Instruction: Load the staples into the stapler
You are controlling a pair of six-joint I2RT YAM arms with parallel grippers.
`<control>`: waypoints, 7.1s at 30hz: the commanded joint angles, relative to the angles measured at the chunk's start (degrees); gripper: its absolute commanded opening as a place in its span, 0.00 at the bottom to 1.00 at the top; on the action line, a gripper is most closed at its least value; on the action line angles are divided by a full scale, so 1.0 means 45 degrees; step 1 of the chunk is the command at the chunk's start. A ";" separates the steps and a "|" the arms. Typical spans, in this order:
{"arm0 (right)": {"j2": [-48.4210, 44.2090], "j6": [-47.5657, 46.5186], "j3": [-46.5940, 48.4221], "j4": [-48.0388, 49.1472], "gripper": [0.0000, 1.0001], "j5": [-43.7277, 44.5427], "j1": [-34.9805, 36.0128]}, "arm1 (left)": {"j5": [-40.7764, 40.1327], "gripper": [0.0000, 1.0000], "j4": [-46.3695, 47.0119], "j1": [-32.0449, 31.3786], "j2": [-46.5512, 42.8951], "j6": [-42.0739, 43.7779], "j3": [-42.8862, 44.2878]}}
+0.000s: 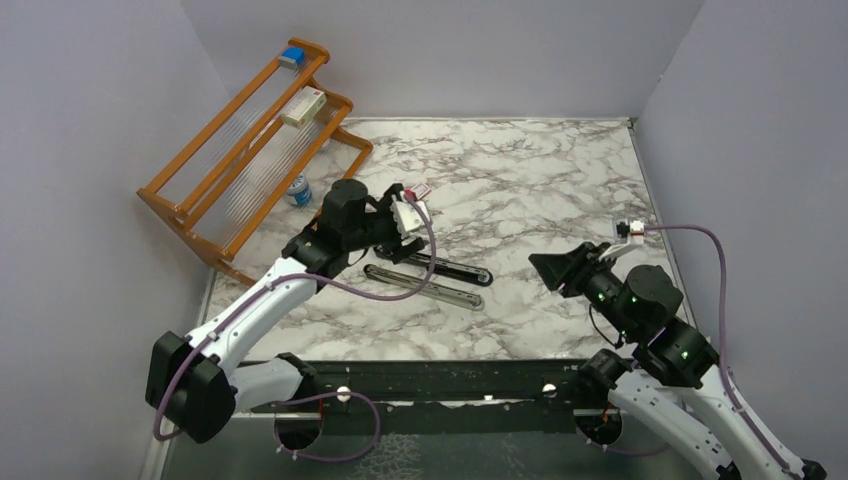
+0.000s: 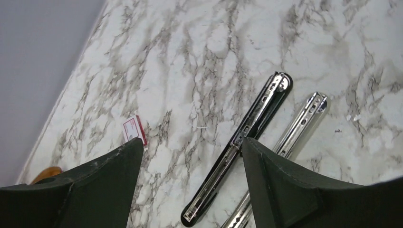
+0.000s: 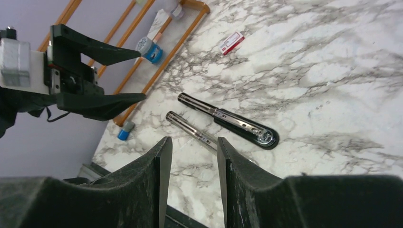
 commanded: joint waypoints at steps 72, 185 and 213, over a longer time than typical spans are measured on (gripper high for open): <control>0.5666 -0.2770 0.0916 -0.0305 0.59 -0.3542 0.0004 | -0.2388 0.87 -0.1507 0.2725 1.3185 -0.3386 1.0336; 1.8924 -1.8650 0.8701 -0.0016 0.64 -1.0908 -0.4308 | -0.5144 0.99 0.3266 0.3190 0.1879 -1.1625 0.0327; 2.1063 -1.9766 0.8682 0.1055 0.64 -1.0990 -0.4111 | -0.4542 0.98 0.2488 0.3206 0.2329 -1.1670 0.0163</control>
